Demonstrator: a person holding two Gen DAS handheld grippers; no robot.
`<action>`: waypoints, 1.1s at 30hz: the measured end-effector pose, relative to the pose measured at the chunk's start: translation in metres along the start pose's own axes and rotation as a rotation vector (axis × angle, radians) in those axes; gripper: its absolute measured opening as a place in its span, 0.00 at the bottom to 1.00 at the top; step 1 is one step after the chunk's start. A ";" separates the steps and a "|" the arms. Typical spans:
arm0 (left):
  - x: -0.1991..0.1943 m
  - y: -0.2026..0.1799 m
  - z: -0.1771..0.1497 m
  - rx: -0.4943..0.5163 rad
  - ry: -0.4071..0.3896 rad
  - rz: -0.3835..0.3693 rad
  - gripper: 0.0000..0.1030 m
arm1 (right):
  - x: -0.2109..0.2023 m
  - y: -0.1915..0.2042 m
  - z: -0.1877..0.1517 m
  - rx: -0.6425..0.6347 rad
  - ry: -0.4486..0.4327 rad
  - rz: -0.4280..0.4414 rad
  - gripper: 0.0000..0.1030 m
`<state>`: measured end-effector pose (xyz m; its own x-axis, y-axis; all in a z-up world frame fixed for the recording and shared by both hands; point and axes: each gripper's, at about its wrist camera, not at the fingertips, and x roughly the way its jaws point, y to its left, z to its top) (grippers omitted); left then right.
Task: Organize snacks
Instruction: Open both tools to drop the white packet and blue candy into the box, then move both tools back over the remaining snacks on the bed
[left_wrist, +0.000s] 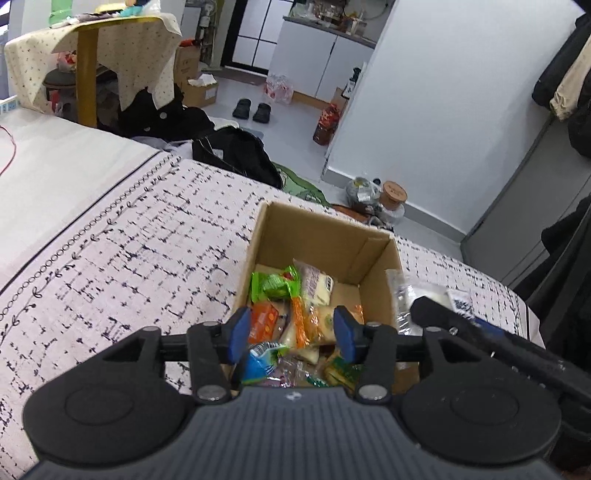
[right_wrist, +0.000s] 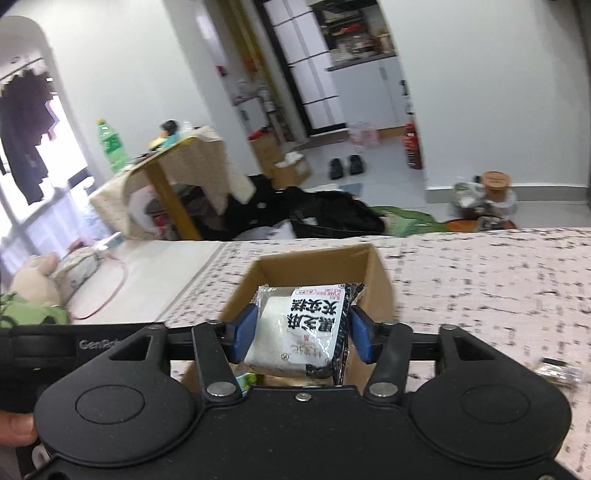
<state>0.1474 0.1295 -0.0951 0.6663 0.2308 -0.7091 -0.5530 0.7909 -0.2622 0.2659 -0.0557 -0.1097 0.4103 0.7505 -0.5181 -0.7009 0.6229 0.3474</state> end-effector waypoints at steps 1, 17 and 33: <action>0.000 0.000 0.001 -0.001 -0.002 0.003 0.49 | -0.001 0.001 0.001 0.008 -0.001 0.003 0.60; 0.005 -0.023 -0.009 0.024 0.013 -0.011 0.78 | -0.050 -0.066 -0.010 0.139 -0.049 -0.172 0.75; 0.010 -0.075 -0.025 0.092 0.027 -0.059 0.86 | -0.097 -0.111 -0.034 0.195 -0.046 -0.263 0.90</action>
<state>0.1831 0.0585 -0.0988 0.6821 0.1680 -0.7117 -0.4641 0.8516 -0.2438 0.2844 -0.2046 -0.1245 0.5915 0.5644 -0.5759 -0.4440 0.8241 0.3517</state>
